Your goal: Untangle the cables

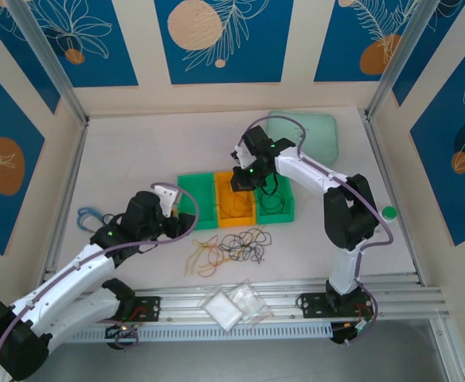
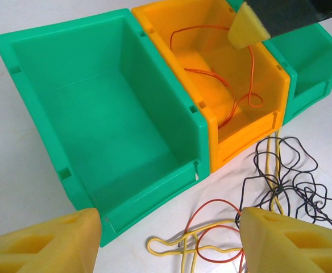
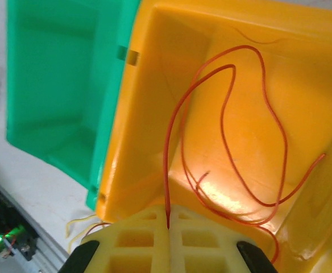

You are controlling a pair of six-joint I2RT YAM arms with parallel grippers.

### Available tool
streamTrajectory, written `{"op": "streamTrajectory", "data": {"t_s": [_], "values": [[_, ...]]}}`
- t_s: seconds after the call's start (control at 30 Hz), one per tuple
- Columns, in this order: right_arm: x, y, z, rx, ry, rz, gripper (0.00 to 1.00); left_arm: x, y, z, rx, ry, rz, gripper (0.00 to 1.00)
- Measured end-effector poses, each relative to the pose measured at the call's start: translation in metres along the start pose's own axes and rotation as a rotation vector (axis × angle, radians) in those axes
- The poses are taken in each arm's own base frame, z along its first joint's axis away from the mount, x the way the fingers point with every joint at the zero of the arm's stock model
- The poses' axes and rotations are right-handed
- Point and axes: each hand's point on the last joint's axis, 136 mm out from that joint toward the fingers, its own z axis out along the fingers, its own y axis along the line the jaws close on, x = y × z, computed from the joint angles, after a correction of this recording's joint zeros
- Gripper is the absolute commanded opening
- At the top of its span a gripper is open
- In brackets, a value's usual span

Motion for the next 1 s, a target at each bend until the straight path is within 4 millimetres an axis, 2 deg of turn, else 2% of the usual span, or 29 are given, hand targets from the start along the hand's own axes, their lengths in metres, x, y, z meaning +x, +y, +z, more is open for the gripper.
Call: {"op": "streamTrajectory", "data": {"t_s": [0.17,0.3,0.43,0.47,0.6,0.67,0.8,1.0], "values": [[-0.005,0.000,0.012,0.024,0.012,-0.022,0.01,0.000,0.000,0.000,0.000,0.001,0.000,0.65],[-0.008,0.005,0.017,0.020,0.016,-0.045,0.12,0.001,0.000,0.000,-0.001,0.004,0.000,0.63],[-0.008,0.007,0.018,0.019,0.019,-0.057,0.18,0.005,0.002,0.000,-0.010,0.021,-0.002,0.62],[-0.007,0.007,0.018,0.019,0.020,-0.058,0.19,0.007,0.003,0.001,-0.014,0.027,-0.003,0.60],[-0.007,0.007,0.018,0.016,0.020,-0.060,0.21,0.015,0.006,0.003,-0.027,0.066,-0.004,0.39],[-0.007,0.007,0.016,0.012,0.018,-0.058,0.23,0.019,0.007,0.005,-0.032,0.086,0.002,0.38],[-0.002,0.007,0.003,0.003,0.002,-0.054,0.27,0.026,0.009,0.006,-0.037,0.121,0.000,0.39],[0.002,0.019,-0.042,-0.029,-0.088,-0.071,0.29,0.035,0.001,0.006,0.010,0.161,-0.007,0.39]]}}
